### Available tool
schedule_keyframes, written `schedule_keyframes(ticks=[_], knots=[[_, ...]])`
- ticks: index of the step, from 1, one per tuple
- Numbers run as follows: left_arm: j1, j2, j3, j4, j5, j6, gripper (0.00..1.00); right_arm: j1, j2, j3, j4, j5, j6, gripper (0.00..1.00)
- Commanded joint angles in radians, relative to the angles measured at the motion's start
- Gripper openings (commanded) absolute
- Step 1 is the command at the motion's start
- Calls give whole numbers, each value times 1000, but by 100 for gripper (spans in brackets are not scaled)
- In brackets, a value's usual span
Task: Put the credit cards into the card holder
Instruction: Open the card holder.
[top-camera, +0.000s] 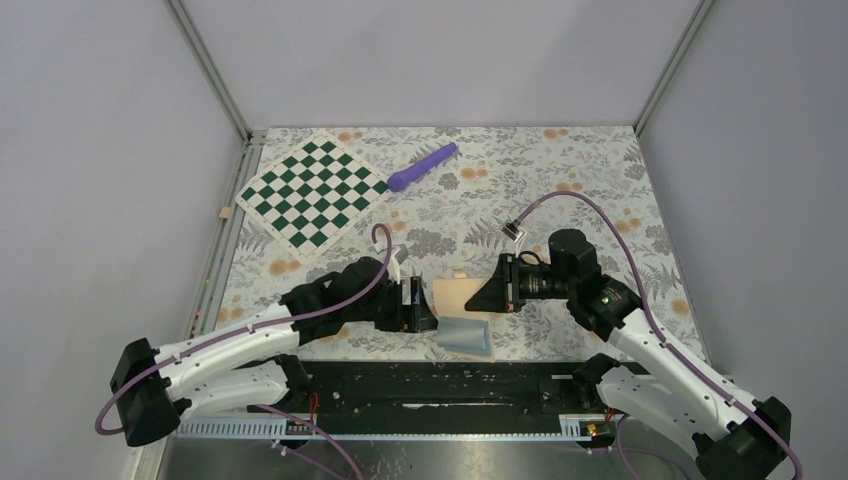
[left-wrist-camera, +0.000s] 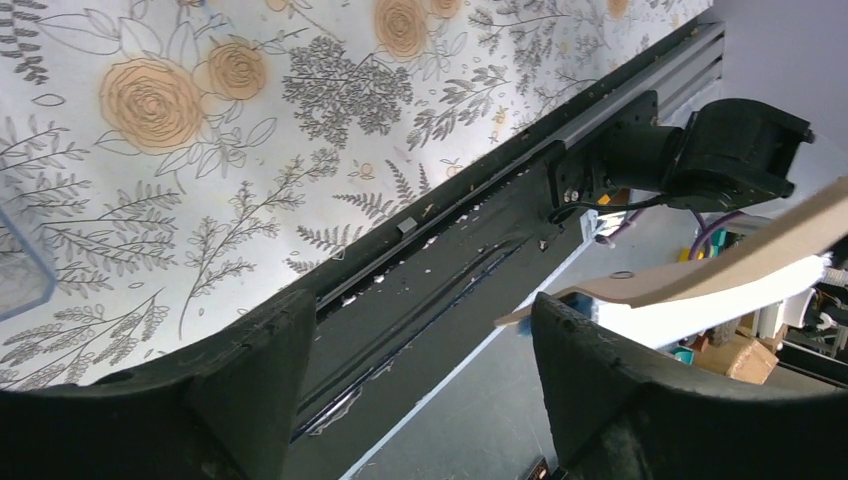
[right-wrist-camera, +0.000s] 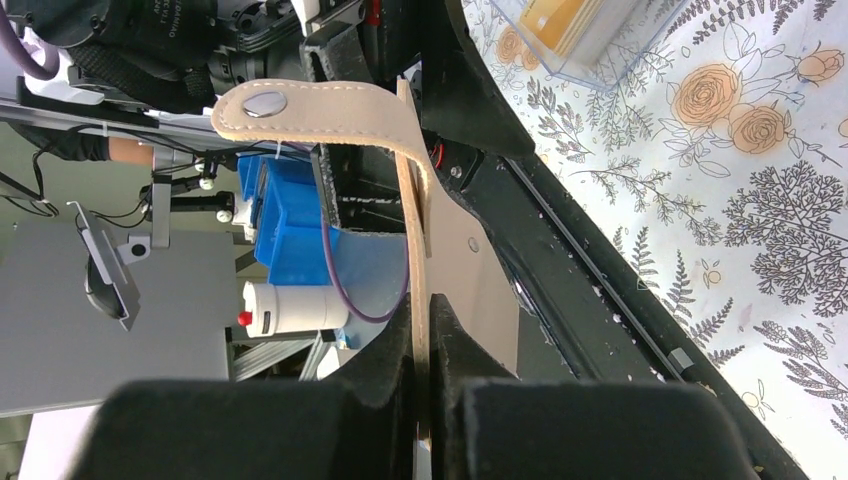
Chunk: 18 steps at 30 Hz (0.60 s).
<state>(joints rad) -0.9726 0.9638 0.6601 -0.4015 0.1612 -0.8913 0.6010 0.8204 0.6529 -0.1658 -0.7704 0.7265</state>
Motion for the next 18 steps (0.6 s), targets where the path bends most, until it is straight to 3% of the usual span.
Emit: schedule_keyframes(ticks=[1, 8, 18], knots=[[-16, -19, 54, 55, 46, 23, 75, -7, -8, 3, 50, 1, 25, 0], [-27, -43, 62, 73, 102, 44, 68, -7, -1, -6, 49, 20, 32, 0], [-29, -87, 42, 178, 140, 42, 68, -8, 3, -18, 51, -6, 28, 0]])
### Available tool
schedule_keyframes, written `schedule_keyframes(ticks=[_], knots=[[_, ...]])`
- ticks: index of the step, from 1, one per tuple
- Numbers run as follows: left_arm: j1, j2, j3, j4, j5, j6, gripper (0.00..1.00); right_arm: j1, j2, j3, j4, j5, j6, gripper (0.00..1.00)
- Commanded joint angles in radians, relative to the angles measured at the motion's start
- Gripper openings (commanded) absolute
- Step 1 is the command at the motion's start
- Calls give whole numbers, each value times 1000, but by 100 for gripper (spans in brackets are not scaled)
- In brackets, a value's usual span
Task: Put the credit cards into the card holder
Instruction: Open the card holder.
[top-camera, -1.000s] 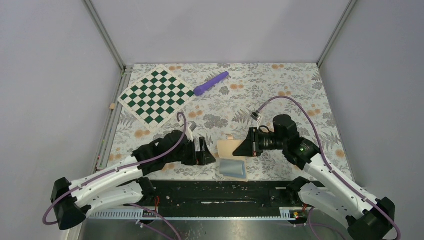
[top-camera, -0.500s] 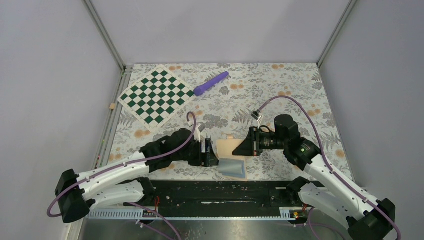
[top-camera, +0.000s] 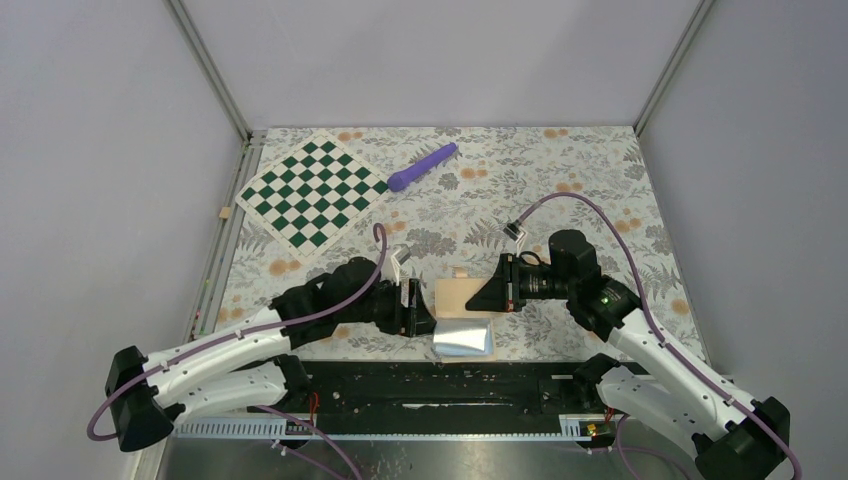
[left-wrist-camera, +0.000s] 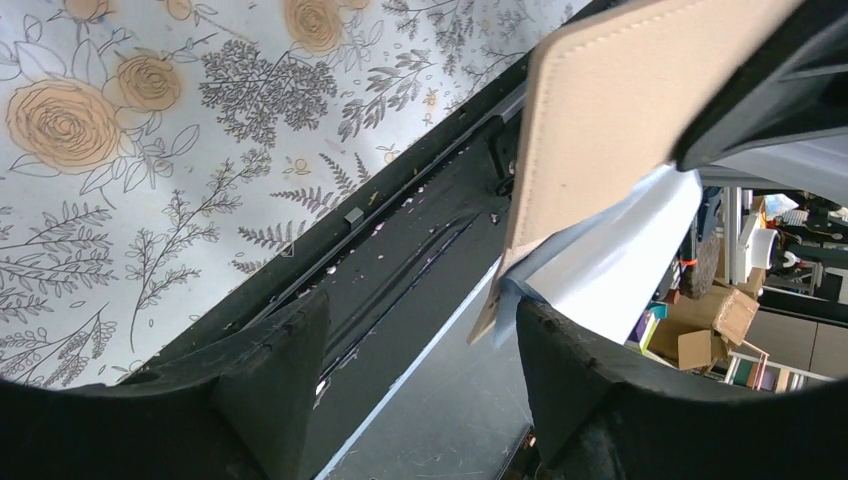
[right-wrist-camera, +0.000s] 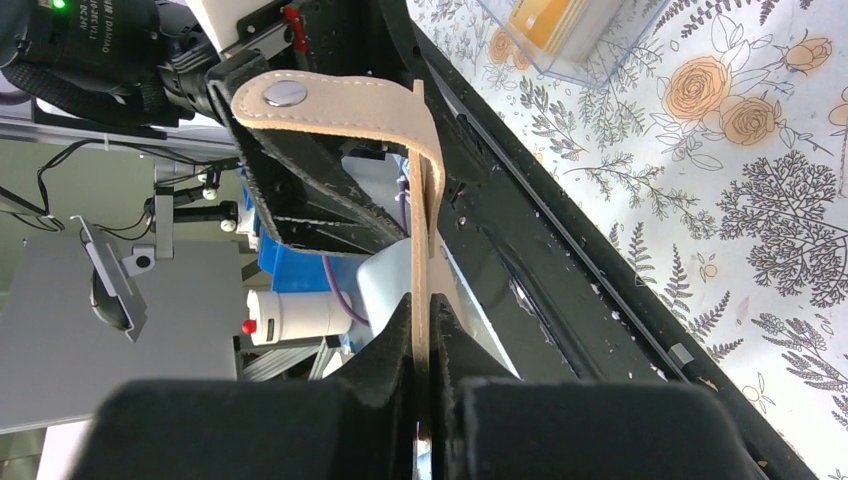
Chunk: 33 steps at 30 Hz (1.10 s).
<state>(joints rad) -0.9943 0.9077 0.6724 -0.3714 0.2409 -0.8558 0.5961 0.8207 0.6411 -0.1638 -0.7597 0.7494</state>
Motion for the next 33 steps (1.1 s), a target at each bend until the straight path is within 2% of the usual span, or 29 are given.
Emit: schedule_keyframes(ticks=[1, 8, 14, 19, 25, 33], knots=[[-8, -34, 35, 133, 58, 14, 68, -3, 1, -6, 49, -16, 6, 0], [-8, -55, 72, 17, 19, 52, 70, -4, 6, -4, 49, -20, 5, 0], [-7, 2, 132, -132, 2, 120, 75, -4, 10, -3, 49, -21, 4, 0], [-12, 48, 173, -193, -11, 152, 76, -3, 17, -5, 48, -23, 4, 0], [-47, 140, 263, -325, -72, 201, 76, -4, 23, -8, 44, -20, 0, 0], [-95, 207, 350, -416, -120, 226, 73, -3, 25, 0, 0, -8, -31, 0]])
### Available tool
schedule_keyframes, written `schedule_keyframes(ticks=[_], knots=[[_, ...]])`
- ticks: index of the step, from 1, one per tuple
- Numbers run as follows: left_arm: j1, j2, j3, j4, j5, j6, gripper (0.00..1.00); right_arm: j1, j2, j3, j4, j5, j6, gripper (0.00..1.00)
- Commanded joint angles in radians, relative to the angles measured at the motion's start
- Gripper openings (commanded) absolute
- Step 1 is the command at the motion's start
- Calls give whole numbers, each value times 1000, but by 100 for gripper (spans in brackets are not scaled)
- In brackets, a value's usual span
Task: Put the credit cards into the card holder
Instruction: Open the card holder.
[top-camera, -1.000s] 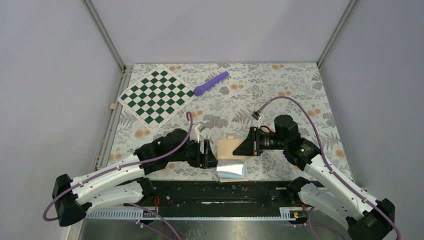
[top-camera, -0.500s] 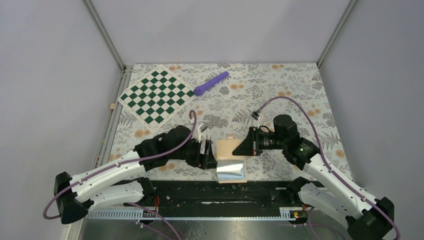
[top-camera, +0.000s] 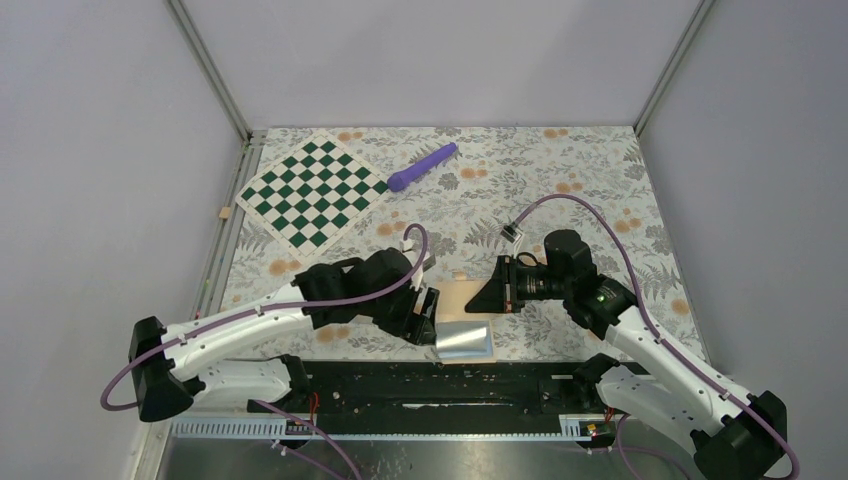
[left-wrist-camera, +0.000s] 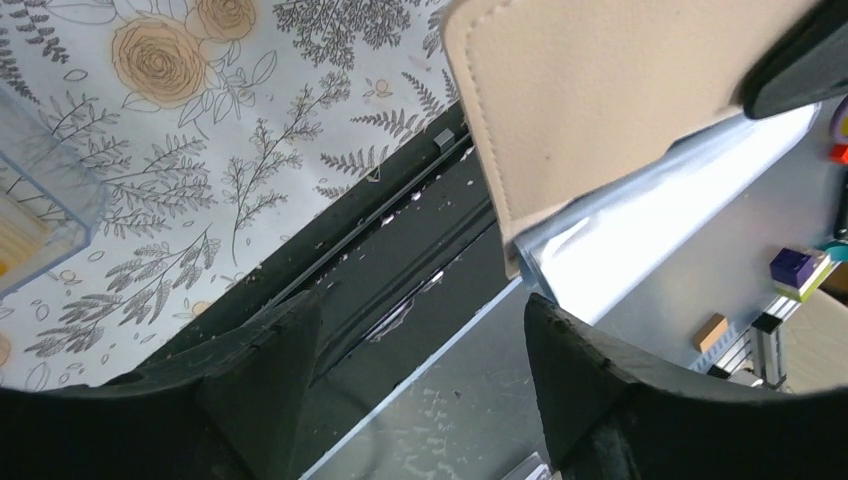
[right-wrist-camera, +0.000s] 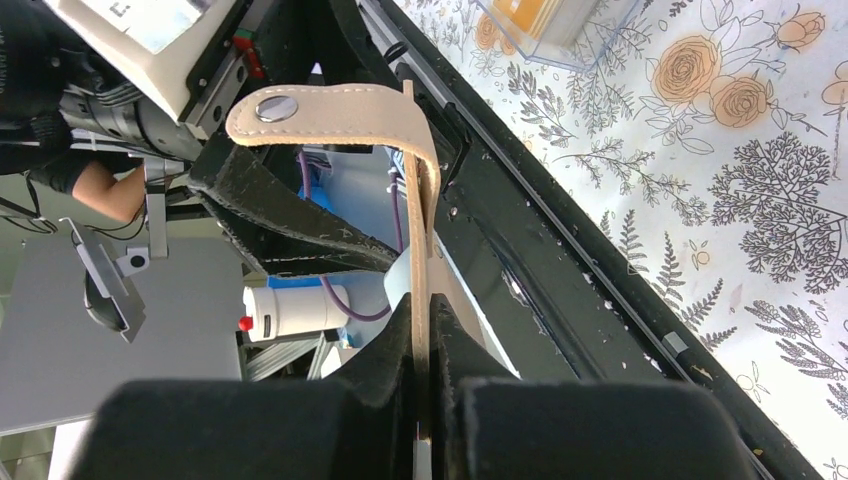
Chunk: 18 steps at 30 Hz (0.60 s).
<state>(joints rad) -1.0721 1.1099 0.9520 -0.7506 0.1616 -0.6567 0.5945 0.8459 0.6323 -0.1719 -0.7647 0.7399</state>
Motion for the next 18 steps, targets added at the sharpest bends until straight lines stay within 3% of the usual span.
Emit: schedule_keyframes(ticks=[1, 11, 18], knots=[[-21, 7, 77, -42, -47, 28, 73, -1, 0, 8, 6, -2, -23, 0], [-29, 15, 111, -91, -71, 37, 71, -1, 3, 5, -3, -1, -32, 0], [-30, -25, 62, 23, -61, -1, 72, -1, -3, 5, 0, -5, -30, 0]])
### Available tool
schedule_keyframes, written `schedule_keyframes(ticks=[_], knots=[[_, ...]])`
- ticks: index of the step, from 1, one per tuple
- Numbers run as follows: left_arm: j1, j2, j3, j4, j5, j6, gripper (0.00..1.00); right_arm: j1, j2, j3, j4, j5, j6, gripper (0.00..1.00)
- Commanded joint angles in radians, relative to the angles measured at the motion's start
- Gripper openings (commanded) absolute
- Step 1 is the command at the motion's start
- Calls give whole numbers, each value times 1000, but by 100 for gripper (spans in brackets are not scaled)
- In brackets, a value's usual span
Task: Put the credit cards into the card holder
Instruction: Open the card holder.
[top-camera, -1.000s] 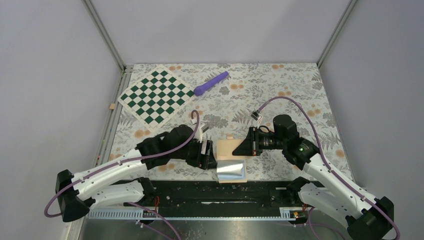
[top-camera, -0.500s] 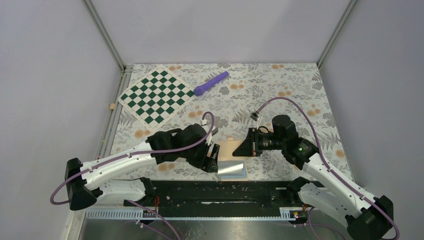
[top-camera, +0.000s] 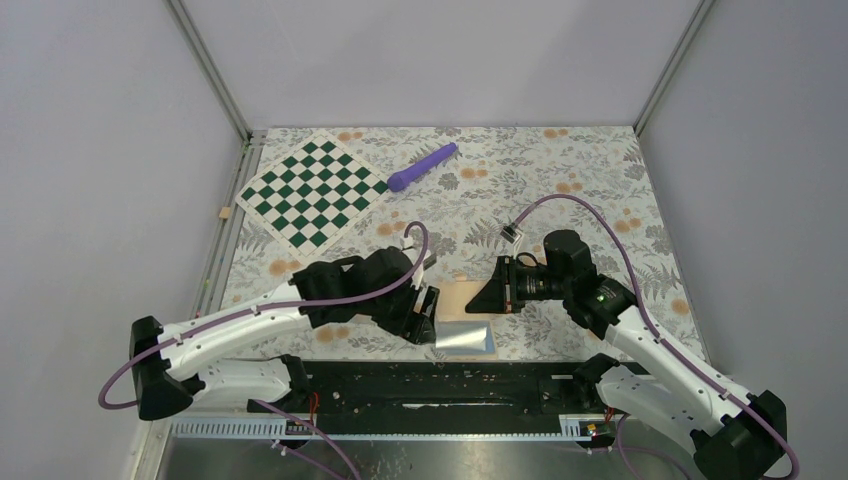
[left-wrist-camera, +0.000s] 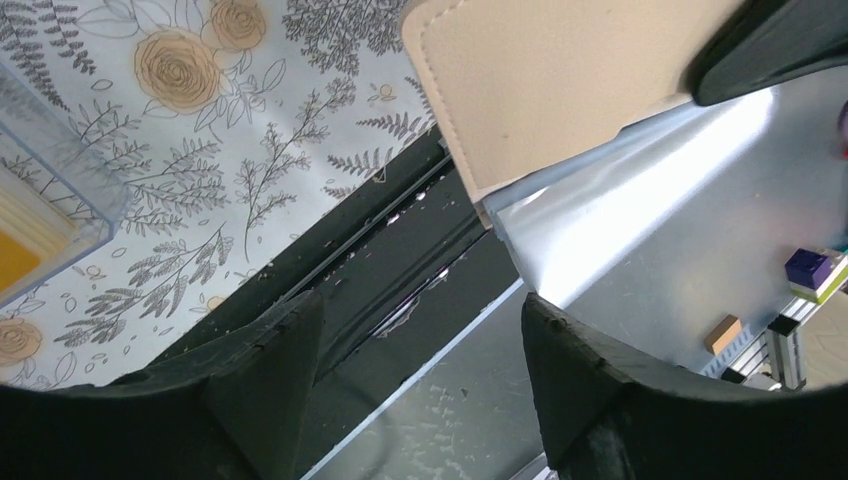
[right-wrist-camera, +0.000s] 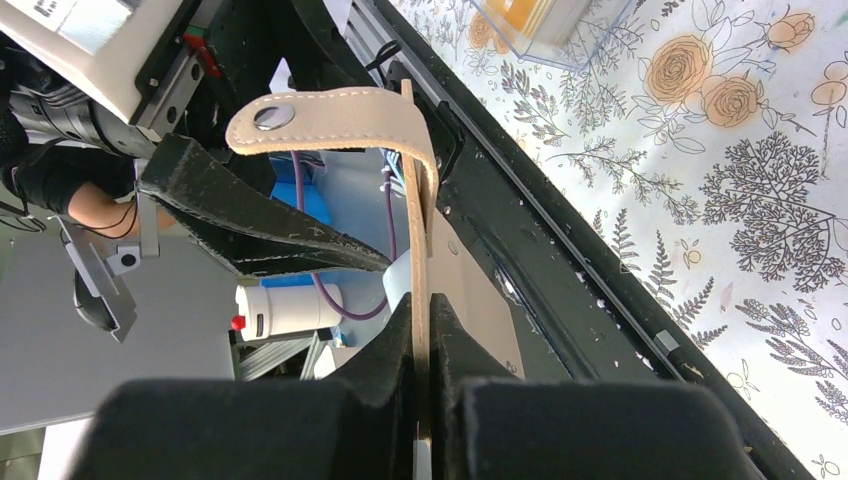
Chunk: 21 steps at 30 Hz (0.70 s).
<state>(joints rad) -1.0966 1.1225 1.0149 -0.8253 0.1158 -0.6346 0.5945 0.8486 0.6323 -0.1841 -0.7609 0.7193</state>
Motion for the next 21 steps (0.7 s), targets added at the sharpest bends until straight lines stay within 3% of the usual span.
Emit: schedule_keyframes(ticks=[1, 7, 15, 21], knots=[[-5, -49, -13, 117, -18, -32, 72, -2, -9, 4, 15, -10, -5, 0], [1, -159, -125, 269, -36, -115, 77, -2, -29, 5, 37, -31, 15, 0], [87, -320, -314, 537, 78, -249, 78, -1, -42, -13, 92, -57, 69, 0], [118, -324, -363, 634, 125, -286, 79, -1, -42, -17, 151, -80, 132, 0]])
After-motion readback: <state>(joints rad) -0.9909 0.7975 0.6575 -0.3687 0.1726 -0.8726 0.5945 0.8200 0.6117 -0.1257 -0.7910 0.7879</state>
